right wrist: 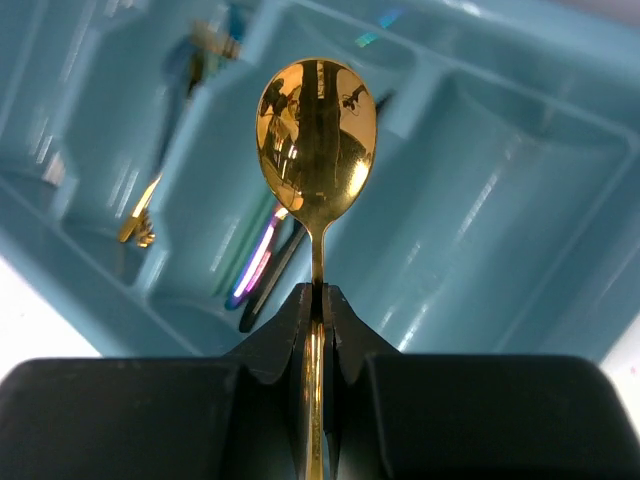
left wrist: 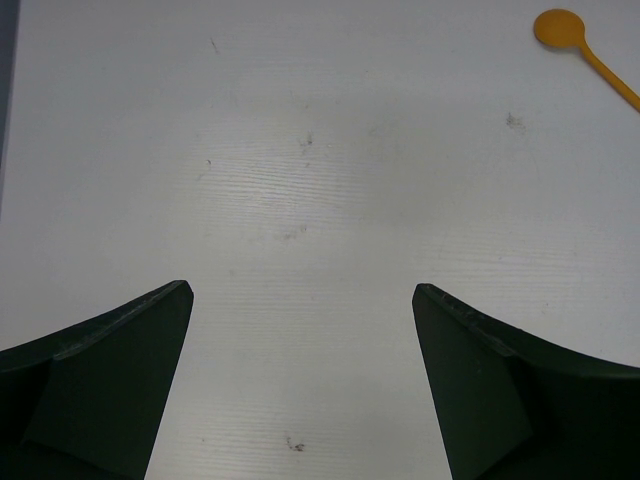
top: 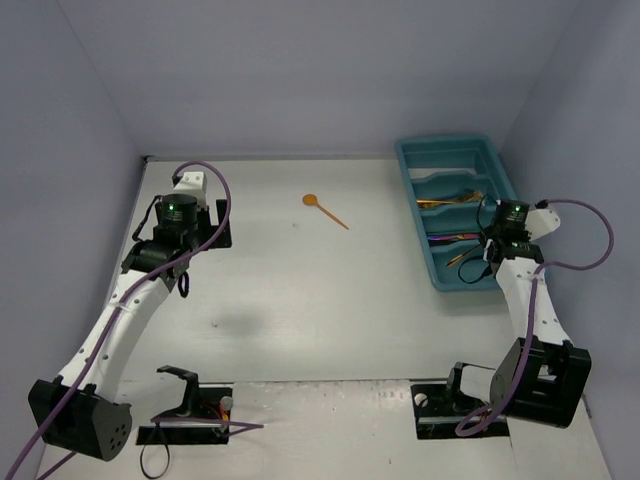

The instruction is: Sort the eating utensils into containers

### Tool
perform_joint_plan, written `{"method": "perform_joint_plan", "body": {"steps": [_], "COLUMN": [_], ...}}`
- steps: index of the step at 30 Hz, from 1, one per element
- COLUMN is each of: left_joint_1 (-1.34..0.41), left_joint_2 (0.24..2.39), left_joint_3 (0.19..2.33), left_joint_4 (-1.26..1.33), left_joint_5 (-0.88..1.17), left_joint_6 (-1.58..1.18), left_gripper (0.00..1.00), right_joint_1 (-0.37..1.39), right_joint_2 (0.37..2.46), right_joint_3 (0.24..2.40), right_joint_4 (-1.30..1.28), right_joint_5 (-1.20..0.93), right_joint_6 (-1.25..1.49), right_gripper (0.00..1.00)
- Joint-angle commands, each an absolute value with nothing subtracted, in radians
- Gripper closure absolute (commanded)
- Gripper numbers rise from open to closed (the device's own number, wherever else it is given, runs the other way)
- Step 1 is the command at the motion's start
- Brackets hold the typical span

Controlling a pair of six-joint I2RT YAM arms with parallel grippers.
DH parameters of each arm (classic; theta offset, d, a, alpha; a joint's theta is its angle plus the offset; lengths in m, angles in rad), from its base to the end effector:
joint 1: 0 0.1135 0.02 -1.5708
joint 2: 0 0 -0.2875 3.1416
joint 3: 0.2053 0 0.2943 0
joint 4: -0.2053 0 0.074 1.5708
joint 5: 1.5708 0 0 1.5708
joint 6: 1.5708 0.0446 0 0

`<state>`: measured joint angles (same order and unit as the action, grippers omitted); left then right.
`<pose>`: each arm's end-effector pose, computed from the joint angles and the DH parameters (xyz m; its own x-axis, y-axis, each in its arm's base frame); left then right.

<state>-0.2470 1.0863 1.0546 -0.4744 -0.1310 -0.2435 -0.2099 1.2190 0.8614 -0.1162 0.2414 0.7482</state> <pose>0.2723 -0.0627 0.3614 -0.4879 -0.1235 -0.8641 0.0144 0.9887 -0.1494 0.3070 -0.0763 0.2852 -0.0479 0.6856 -0.7264 0.6044 0.5989 0.5254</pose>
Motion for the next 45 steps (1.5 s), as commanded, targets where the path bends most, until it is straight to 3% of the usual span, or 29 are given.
{"method": "perform_joint_plan", "body": {"steps": [1, 9, 12, 25, 32, 38, 45], "left_joint_1": [-0.241, -0.242, -0.242, -0.242, -0.242, -0.239, -0.241], "left_joint_2": [1.071, 1.062, 1.063, 1.065, 1.075, 1.075, 1.084], "left_joint_3": [1.095, 1.095, 1.095, 1.095, 1.097, 1.093, 1.092], "left_joint_4": [-0.437, -0.439, -0.439, -0.439, -0.437, -0.437, -0.437], "left_joint_5": [-0.126, -0.125, -0.123, -0.123, -0.121, -0.129, -0.126], "left_joint_6": [-0.241, -0.242, -0.242, -0.242, -0.241, -0.238, -0.238], "left_gripper": [0.09, 0.09, 0.09, 0.09, 0.09, 0.09, 0.09], "right_joint_1": [-0.250, -0.270, -0.270, -0.244, 0.047, 0.311, 0.422], "right_joint_2": [1.210, 1.255, 1.259, 1.235, 1.301, 1.458, 1.702], "right_joint_3": [0.825, 0.789, 0.776, 0.778, 0.989, 1.139, 1.287], "right_joint_4": [-0.072, -0.063, -0.061, -0.012, 0.073, 0.096, 0.100], "right_joint_5": [0.302, 0.315, 0.314, 0.189, 0.124, 0.069, -0.118], "right_joint_6": [0.865, 0.927, 0.931, 0.867, 0.442, 0.167, -0.022], "right_gripper": [1.00, 1.00, 0.91, 0.81, 0.61, 0.59, 0.55]}}
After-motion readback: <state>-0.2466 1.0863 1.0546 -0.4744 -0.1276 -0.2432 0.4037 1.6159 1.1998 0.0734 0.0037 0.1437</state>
